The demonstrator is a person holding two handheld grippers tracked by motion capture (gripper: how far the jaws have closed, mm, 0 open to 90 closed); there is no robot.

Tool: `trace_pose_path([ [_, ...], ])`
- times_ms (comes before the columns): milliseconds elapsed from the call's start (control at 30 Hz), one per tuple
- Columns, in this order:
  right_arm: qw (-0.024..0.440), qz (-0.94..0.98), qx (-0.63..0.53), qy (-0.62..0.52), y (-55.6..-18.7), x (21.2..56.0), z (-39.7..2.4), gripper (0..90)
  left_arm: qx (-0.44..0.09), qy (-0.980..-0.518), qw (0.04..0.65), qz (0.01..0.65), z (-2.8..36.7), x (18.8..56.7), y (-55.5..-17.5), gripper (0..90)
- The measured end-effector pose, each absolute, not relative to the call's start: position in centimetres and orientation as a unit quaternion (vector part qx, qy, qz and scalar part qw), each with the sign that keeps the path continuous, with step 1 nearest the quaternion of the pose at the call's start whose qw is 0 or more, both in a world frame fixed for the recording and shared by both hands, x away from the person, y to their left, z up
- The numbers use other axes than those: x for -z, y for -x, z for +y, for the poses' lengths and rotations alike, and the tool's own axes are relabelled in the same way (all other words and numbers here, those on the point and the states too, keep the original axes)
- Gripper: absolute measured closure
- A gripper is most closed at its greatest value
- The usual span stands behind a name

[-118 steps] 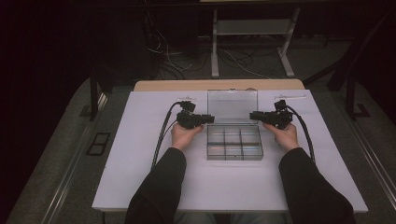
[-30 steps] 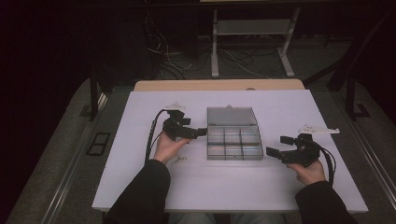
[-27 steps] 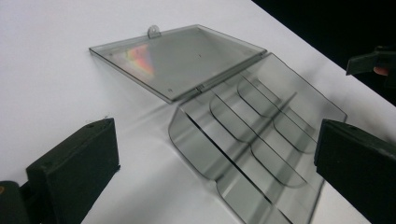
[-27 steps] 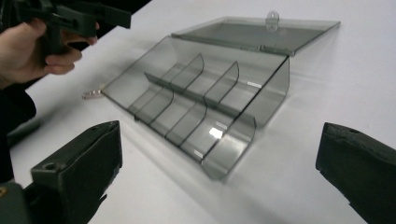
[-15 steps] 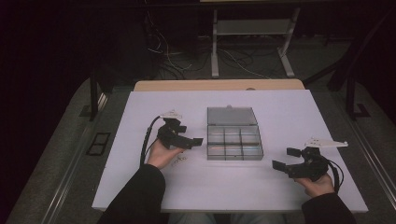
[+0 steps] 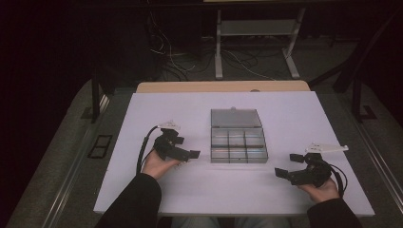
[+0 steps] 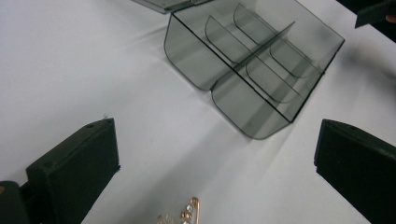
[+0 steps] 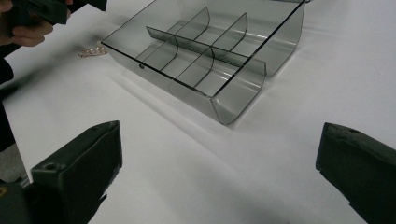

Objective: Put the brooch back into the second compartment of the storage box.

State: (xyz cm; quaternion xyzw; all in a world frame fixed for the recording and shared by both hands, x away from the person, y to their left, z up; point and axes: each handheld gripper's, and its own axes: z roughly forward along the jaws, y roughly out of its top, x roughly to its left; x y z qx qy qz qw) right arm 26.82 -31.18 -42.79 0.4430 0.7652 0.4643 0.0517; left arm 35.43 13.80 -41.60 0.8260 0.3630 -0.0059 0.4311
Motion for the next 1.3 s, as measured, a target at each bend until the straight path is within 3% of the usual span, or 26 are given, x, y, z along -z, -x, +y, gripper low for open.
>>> trace_pose_path([
  [833,0.043,0.766,-0.464,-0.443,-27.0,42.9,-31.2,0.3,-0.001,-0.851,0.394,0.348,14.8,42.7,-32.2,0.5],
  [1300,0.035,0.771,-0.459,-0.439,-27.2,43.0,-31.3,0.4,-0.011,-0.878,0.345,0.332,15.1,43.8,-32.0,23.5],
])
